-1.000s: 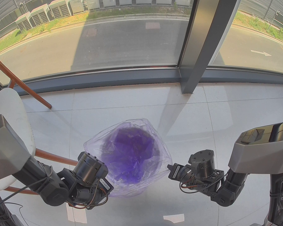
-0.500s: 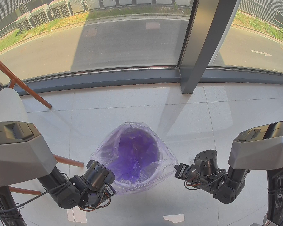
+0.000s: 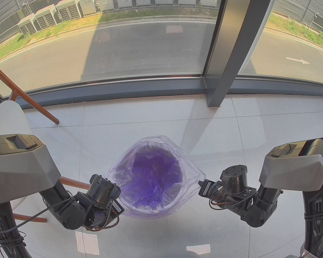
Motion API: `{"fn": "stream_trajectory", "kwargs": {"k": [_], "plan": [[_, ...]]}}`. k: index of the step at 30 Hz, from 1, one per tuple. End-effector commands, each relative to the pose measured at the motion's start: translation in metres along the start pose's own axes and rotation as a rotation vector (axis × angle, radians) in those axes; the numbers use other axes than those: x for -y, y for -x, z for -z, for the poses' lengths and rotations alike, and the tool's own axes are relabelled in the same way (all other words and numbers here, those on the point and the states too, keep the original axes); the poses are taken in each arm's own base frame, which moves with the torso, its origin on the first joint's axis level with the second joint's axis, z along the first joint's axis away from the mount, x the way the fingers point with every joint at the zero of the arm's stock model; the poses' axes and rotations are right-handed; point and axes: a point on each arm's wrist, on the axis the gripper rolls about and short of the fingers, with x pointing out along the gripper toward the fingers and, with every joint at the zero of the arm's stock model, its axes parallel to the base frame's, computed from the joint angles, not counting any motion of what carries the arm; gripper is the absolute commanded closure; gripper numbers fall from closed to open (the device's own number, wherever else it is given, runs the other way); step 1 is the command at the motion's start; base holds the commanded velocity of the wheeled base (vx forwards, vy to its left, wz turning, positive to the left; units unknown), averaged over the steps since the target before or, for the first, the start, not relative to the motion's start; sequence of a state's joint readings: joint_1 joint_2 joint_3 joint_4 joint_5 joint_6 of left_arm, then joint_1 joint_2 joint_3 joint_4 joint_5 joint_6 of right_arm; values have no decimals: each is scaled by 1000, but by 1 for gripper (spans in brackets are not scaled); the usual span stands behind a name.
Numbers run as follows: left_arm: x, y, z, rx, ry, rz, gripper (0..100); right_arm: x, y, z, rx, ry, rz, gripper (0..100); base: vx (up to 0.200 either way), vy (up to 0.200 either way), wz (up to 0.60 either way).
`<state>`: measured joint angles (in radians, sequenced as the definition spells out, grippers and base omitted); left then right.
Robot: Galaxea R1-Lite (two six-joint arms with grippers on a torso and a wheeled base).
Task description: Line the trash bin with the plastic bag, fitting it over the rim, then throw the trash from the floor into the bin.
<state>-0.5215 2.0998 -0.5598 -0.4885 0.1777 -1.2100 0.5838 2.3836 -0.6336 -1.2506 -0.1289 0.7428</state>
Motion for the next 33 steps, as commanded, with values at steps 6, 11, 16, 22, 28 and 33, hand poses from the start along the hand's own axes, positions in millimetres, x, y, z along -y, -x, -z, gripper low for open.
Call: {"fn": "stream_trajectory", "kwargs": {"k": [6,11,16,22,28,33], "plan": [[-8,17,6,-30,-15,18,0,-7,17,4,4,15,-47,0,0,0,0],[-12,51,11,-55,-33,105,0,-13,39,-6,29,2,-78,0,0,0,0],[-16,90,11,-97,-39,249,0,-14,55,-12,35,-5,-89,0,0,0,0],[-5,118,-21,3,-29,398,0,-24,71,-19,63,-7,-120,0,0,0,0],[10,112,-29,61,-143,400,0,-34,81,-16,59,4,-157,0,0,0,0],[6,96,-31,116,-235,308,0,-38,86,-16,64,6,-165,0,0,0,0]]}}
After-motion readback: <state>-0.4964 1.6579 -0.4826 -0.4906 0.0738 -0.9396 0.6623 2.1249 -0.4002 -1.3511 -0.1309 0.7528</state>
